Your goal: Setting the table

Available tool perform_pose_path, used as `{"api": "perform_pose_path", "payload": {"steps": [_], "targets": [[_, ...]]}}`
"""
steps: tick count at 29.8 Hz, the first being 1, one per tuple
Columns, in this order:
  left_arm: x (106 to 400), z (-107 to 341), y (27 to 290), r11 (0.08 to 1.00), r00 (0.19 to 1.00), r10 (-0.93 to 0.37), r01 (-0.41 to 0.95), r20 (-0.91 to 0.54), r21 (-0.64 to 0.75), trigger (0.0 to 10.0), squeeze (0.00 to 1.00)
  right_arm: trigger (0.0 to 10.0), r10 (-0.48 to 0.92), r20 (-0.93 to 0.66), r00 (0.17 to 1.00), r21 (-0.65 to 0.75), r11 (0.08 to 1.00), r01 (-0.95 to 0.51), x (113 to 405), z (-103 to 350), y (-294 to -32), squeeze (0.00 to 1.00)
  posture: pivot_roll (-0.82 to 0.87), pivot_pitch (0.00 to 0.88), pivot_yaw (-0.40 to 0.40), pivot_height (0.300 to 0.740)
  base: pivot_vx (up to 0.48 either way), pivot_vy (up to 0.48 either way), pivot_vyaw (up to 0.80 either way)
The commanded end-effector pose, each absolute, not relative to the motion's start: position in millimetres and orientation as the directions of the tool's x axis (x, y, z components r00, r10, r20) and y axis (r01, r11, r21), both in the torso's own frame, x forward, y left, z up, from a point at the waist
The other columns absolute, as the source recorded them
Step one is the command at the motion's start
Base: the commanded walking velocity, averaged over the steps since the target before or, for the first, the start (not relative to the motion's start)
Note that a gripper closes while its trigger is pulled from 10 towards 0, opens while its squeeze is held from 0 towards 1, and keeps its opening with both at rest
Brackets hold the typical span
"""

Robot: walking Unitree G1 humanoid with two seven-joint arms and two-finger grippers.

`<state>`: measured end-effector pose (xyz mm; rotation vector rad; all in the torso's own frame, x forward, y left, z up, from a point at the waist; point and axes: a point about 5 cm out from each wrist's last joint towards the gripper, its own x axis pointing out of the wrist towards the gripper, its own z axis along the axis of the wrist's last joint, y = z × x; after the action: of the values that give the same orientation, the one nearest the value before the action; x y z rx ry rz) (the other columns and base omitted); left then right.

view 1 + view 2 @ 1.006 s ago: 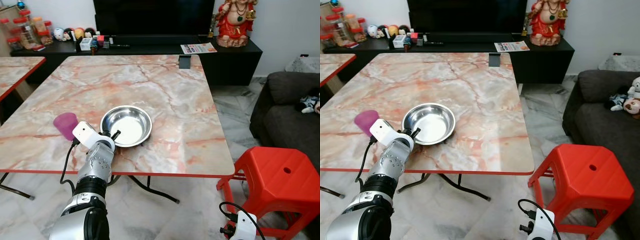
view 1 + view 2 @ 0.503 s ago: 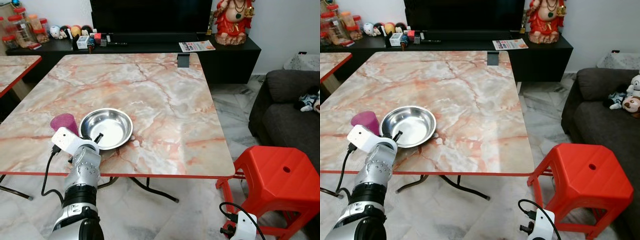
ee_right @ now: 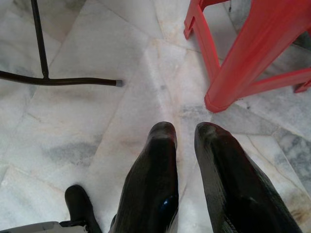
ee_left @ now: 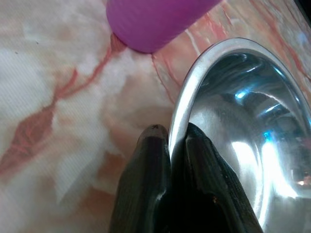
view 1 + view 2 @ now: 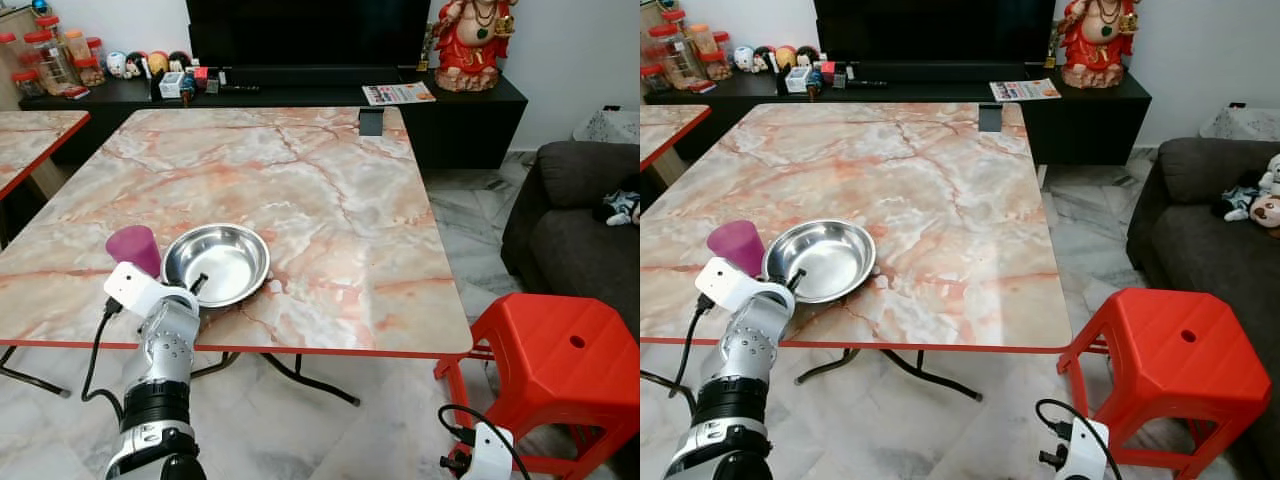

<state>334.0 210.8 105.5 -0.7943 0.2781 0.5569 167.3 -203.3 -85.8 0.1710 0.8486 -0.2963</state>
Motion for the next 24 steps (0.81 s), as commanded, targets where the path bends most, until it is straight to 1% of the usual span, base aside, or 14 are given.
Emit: {"api": "perform_pose_path", "payload": {"steps": [1, 13, 14, 18, 19, 20, 24], "targets": [[324, 88, 209, 0.582, 0.773, 0.360, -0.624, -0.523, -0.521, 10.0, 0.00, 10.0, -0.188, -0.761, 0.622, 0.033, 0.945, 0.326, 168, -86, -203, 0.00, -0.05, 0.000, 0.019, 0.740, 0.000, 0.000, 0.00], [315, 88, 205, 0.592, 0.755, 0.354, -0.638, -0.552, -0.493, 10.0, 0.00, 10.0, -0.187, -0.760, 0.623, 0.033, 0.946, 0.323, 168, -86, -203, 0.00, -0.04, 0.000, 0.017, 0.740, 0.000, 0.000, 0.00], [314, 87, 206, 0.595, 0.753, 0.357, -0.640, -0.554, -0.487, 10.0, 1.00, 10.0, -0.186, -0.760, 0.623, 0.033, 0.946, 0.323, 168, -86, -202, 0.00, -0.04, 0.000, 0.018, 0.740, 0.000, 0.000, 0.00], [314, 87, 206, 0.598, 0.746, 0.359, -0.645, -0.560, -0.476, 10.0, 1.00, 10.0, -0.185, -0.759, 0.624, 0.034, 0.946, 0.321, 168, -86, -202, 0.00, -0.04, 0.000, 0.020, 0.740, 0.000, 0.000, 0.00], [315, 89, 206, 0.604, 0.752, 0.358, -0.639, -0.554, -0.477, 10.0, 0.73, 10.0, -0.186, -0.759, 0.624, 0.034, 0.946, 0.323, 169, -86, -202, 0.00, -0.05, 0.000, 0.021, 0.740, 0.000, 0.000, 0.00], [315, 90, 206, 0.609, 0.754, 0.359, -0.636, -0.550, -0.474, 10.0, 0.00, 10.0, -0.187, -0.759, 0.624, 0.034, 0.945, 0.324, 169, -86, -202, 0.00, -0.05, 0.000, 0.021, 0.740, 0.000, 0.000, 0.00], [315, 91, 207, 0.608, 0.752, 0.364, -0.639, -0.549, -0.472, 10.0, 0.00, 10.0, -0.188, -0.759, 0.623, 0.034, 0.945, 0.326, 168, -86, -202, 0.00, -0.05, 0.000, 0.022, 0.740, 0.000, 0.000, 0.00]]}}
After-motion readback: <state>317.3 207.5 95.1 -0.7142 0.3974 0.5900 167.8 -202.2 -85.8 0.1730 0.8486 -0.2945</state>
